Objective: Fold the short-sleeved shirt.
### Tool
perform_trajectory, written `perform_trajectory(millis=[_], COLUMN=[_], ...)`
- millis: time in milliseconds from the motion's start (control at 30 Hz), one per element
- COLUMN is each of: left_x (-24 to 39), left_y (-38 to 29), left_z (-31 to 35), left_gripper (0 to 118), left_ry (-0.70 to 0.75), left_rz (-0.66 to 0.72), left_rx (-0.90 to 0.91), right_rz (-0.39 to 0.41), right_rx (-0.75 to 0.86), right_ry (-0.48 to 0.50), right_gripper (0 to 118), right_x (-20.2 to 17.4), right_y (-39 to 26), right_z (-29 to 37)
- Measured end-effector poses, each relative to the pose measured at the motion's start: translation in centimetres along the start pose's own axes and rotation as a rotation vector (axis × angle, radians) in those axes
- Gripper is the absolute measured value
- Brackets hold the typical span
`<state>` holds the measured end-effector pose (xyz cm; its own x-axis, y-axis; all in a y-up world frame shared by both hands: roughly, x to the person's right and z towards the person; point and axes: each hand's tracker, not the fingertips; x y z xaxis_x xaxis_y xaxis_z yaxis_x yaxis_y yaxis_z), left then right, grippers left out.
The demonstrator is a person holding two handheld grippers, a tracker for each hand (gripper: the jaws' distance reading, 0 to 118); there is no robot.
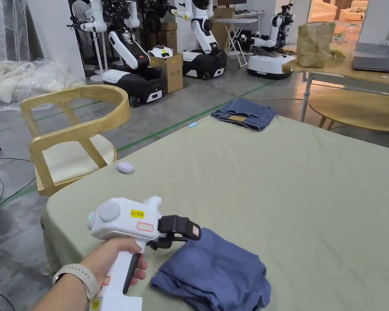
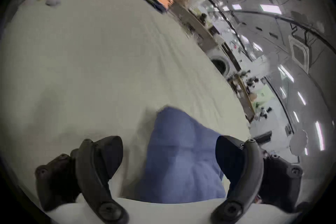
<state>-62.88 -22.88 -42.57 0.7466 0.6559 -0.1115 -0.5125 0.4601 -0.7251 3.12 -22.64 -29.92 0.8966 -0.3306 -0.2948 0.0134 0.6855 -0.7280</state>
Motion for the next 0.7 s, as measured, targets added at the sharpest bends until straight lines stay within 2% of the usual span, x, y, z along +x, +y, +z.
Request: perform_trajectory(millis=[67, 100, 133, 167, 200, 233, 333, 400, 567, 633, 700], left_x=[-0.8, -1.1, -1.5, -2.0, -1.8, -1.5, 0.3, 3.2, 14.5, 19.9, 25.2], left_y=[0.9, 1.2, 1.3, 1.5, 1.0, 0.6, -0.7, -1.8, -5.7, -7.6, -9.4], left_z=[2.0, 2.9, 3.6, 3.9, 4.1, 4.5, 4.7, 4.2, 1.1, -0.4, -1.6], left_gripper=[104, 94, 63, 7, 0, 0, 0, 0, 0, 0, 0], left_ry=[0.074, 0.133, 0.18, 0.213, 0.254, 0.283, 0.235, 0.27, 0.314, 0.33, 0.294], left_rz=[0.002, 0.021, 0.052, 0.077, 0.099, 0.067, 0.083, 0.006, -0.248, -0.36, -0.476], left_rx=[0.037, 0.049, 0.062, 0.067, 0.063, 0.094, 0.098, 0.119, 0.243, 0.313, 0.384], right_rz=[0.008, 0.012, 0.014, 0.014, 0.015, 0.016, 0.029, 0.051, 0.085, 0.133, 0.147], right_rx=[0.01, 0.015, 0.018, 0.022, 0.026, 0.032, 0.055, 0.072, 0.195, 0.269, 0.353], right_ry=[0.005, 0.009, 0.014, 0.017, 0.021, 0.025, 0.028, 0.001, -0.145, -0.251, -0.328], right_gripper=[0, 0, 0, 0, 0, 0, 0, 0, 0, 0, 0], right_x=[-0.3, -0.4, -0.5, -0.6, -0.7, -0.8, -0.9, -0.6, 1.3, 1.8, 2.4], right_y=[0.3, 0.4, 0.4, 0.4, 0.4, 0.5, 0.5, 1.0, 5.0, 7.8, 10.3], right_z=[0.0, 0.0, 0.1, 0.1, 0.2, 0.5, 1.6, 2.4, 5.2, 6.8, 8.7])
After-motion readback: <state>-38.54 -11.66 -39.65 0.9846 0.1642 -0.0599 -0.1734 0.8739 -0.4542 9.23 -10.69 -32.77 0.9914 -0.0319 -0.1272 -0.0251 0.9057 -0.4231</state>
